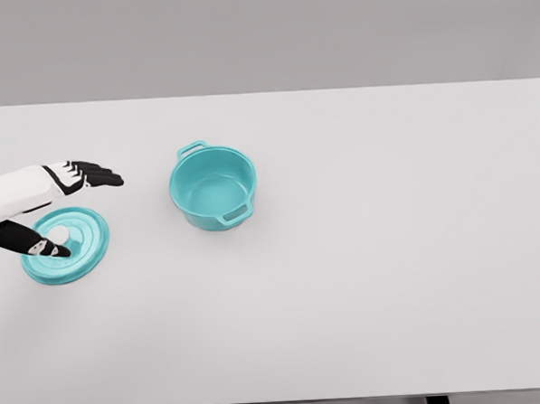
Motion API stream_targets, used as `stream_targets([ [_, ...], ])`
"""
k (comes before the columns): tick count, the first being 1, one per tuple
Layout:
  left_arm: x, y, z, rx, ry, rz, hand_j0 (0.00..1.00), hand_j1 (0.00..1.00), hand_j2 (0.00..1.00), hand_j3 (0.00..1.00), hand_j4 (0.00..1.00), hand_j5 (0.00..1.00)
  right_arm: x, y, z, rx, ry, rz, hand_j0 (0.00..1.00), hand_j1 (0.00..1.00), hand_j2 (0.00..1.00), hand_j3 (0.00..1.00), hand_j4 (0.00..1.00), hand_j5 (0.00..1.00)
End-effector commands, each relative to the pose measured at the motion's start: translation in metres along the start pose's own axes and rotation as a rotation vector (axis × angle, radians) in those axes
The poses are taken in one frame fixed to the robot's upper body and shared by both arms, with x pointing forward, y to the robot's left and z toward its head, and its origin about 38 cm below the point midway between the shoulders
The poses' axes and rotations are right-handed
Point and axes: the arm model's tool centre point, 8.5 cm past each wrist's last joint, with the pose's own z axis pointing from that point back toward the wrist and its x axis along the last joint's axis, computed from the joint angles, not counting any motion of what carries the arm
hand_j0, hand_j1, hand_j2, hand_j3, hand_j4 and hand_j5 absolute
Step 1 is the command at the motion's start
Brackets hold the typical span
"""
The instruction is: Cover the pot with left arm
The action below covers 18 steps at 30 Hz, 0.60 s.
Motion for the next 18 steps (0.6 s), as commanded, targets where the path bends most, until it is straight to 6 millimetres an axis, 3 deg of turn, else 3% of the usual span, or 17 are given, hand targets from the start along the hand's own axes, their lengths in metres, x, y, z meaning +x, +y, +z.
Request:
stream_targets([
  [1, 0.000, 0.000, 0.001, 0.001, 0.001, 0.006, 1.00, 1.00, 1.00, 1.00, 1.00, 1.00, -0.001, 0.000, 0.000, 0.000, 0.001, -0.001, 1.00, 1.00, 1.00, 1.00, 1.00, 1.00],
  [5, -0.013, -0.002, 0.004, 0.010, 0.038, 0.020, 1.00, 1.00, 1.00, 1.00, 1.00, 1.00, -0.002, 0.001, 0.000, 0.001, 0.002, -0.003, 1.00, 1.00, 1.00, 1.00, 1.00, 1.00],
  [8, -0.038, -0.007, 0.019, 0.006, 0.128, 0.039, 1.00, 1.00, 1.00, 1.00, 1.00, 1.00, -0.002, 0.001, 0.000, 0.001, 0.002, -0.003, 1.00, 1.00, 1.00, 1.00, 1.00, 1.00],
  [12, -0.047, -0.008, 0.024, 0.004, 0.160, 0.041, 1.00, 1.00, 1.00, 1.00, 1.00, 1.00, -0.002, 0.001, 0.000, 0.001, 0.002, -0.003, 1.00, 1.00, 1.00, 1.00, 1.00, 1.00],
  [18, -0.048, -0.027, 0.013, -0.041, 0.151, 0.052, 1.00, 1.00, 1.00, 1.00, 1.00, 1.00, -0.002, 0.001, 0.000, 0.001, 0.002, -0.003, 1.00, 1.00, 1.00, 1.00, 1.00, 1.00],
])
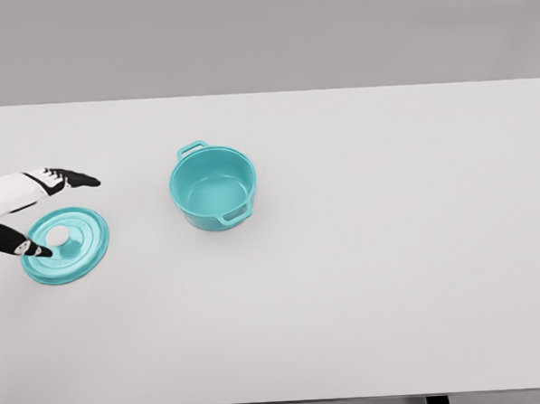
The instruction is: Cover the pot with left arm
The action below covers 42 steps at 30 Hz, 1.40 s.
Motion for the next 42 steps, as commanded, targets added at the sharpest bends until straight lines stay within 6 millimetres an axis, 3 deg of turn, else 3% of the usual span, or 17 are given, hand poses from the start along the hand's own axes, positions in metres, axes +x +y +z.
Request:
stream_targets([
  [1, -0.002, -0.005, -0.001, -0.017, 0.010, -0.002, 1.00, 1.00, 1.00, 1.00, 1.00, 1.00, 0.000, 0.000, 0.000, 0.001, 0.001, 0.000, 1.00, 1.00, 1.00, 1.00, 1.00, 1.00],
  [8, -0.021, -0.002, 0.003, -0.007, 0.075, -0.017, 0.77, 0.77, 0.77, 0.77, 0.77, 0.77, 0.000, 0.000, 0.000, 0.000, 0.000, 0.001, 1.00, 1.00, 1.00, 1.00, 1.00, 1.00],
  [17, -0.024, -0.012, 0.001, -0.025, 0.080, 0.000, 0.81, 0.81, 0.81, 0.81, 0.81, 0.81, 0.000, 0.000, 0.000, 0.000, 0.000, 0.001, 1.00, 1.00, 1.00, 1.00, 1.00, 1.00],
  [21, -0.030, -0.014, 0.005, -0.030, 0.099, 0.011, 0.89, 0.89, 0.89, 0.89, 0.89, 0.89, 0.000, 0.000, 0.000, 0.000, 0.000, 0.001, 1.00, 1.00, 1.00, 1.00, 1.00, 1.00],
  [29, -0.045, -0.025, 0.010, -0.035, 0.140, 0.057, 0.87, 0.87, 0.87, 0.87, 0.87, 0.87, 0.000, 0.000, 0.000, 0.001, 0.001, 0.000, 1.00, 1.00, 1.00, 1.00, 1.00, 1.00],
  [32, -0.043, -0.035, -0.001, -0.038, 0.122, 0.076, 0.87, 0.87, 0.87, 0.87, 0.87, 0.87, 0.000, 0.000, 0.000, 0.000, 0.000, 0.001, 1.00, 1.00, 1.00, 1.00, 1.00, 1.00],
  [42, -0.045, -0.034, -0.006, -0.029, 0.114, 0.092, 0.86, 0.86, 0.86, 0.86, 0.86, 0.86, 0.000, 0.000, 0.000, 0.000, 0.000, 0.001, 1.00, 1.00, 1.00, 1.00, 1.00, 1.00],
])
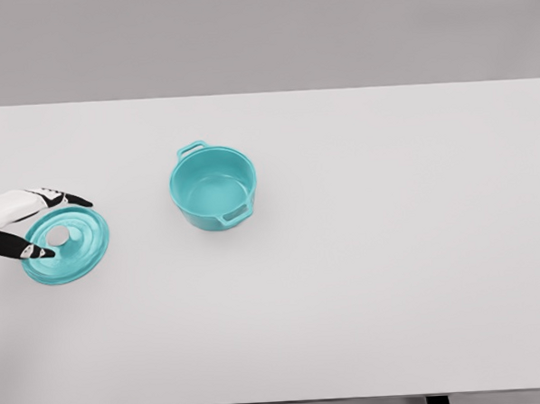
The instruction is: Cover the pot with left arm
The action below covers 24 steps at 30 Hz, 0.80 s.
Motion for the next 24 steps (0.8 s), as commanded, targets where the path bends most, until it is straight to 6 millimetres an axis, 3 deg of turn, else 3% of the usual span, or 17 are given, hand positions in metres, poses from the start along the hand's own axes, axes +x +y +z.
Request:
stream_targets([
  [1, -0.001, -0.001, 0.000, 0.001, 0.001, 0.011, 0.86, 0.86, 0.86, 0.86, 0.86, 0.86, 0.000, 0.000, 0.000, 0.000, -0.001, 0.001, 1.00, 1.00, 1.00, 1.00, 1.00, 1.00],
  [9, -0.001, -0.002, 0.000, -0.002, 0.003, 0.012, 0.86, 0.86, 0.86, 0.86, 0.86, 0.86, 0.000, 0.000, 0.000, 0.000, -0.001, 0.001, 1.00, 1.00, 1.00, 1.00, 1.00, 1.00],
  [13, -0.015, -0.004, 0.005, -0.007, 0.047, 0.023, 0.86, 0.86, 0.86, 0.86, 0.86, 0.86, 0.000, 0.000, 0.000, 0.000, -0.001, 0.001, 1.00, 1.00, 1.00, 1.00, 1.00, 1.00],
  [24, -0.013, -0.001, 0.004, -0.005, 0.042, 0.017, 0.84, 0.84, 0.84, 0.84, 0.84, 0.84, 0.000, 0.000, 0.000, 0.000, -0.001, 0.001, 1.00, 1.00, 1.00, 1.00, 1.00, 1.00],
])
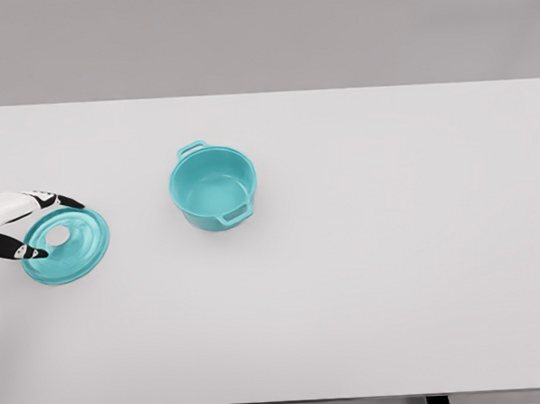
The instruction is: Cover the pot with left arm
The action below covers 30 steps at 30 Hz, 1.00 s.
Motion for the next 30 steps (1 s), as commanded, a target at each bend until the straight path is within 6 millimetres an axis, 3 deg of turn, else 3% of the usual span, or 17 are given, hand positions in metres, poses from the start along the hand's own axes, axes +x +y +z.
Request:
stream_targets([
  [1, 0.001, 0.001, 0.000, 0.005, -0.003, 0.004, 0.84, 0.84, 0.84, 0.84, 0.84, 0.84, 0.000, 0.000, 0.000, 0.000, 0.000, 0.001, 1.00, 1.00, 1.00, 1.00, 1.00, 1.00],
  [22, -0.003, -0.013, -0.003, -0.035, 0.006, 0.020, 0.72, 0.72, 0.72, 0.72, 0.72, 0.72, 0.000, 0.000, 0.000, 0.000, 0.000, 0.001, 1.00, 1.00, 1.00, 1.00, 1.00, 1.00],
  [27, -0.004, -0.013, -0.003, -0.037, 0.007, 0.021, 0.58, 0.58, 0.58, 0.58, 0.58, 0.58, 0.000, 0.000, 0.000, 0.000, 0.000, 0.001, 1.00, 1.00, 1.00, 1.00, 1.00, 1.00],
  [30, -0.007, -0.014, -0.001, -0.037, 0.018, 0.026, 0.58, 0.58, 0.58, 0.58, 0.58, 0.58, 0.000, 0.000, 0.000, 0.000, 0.000, 0.001, 1.00, 1.00, 1.00, 1.00, 1.00, 1.00],
])
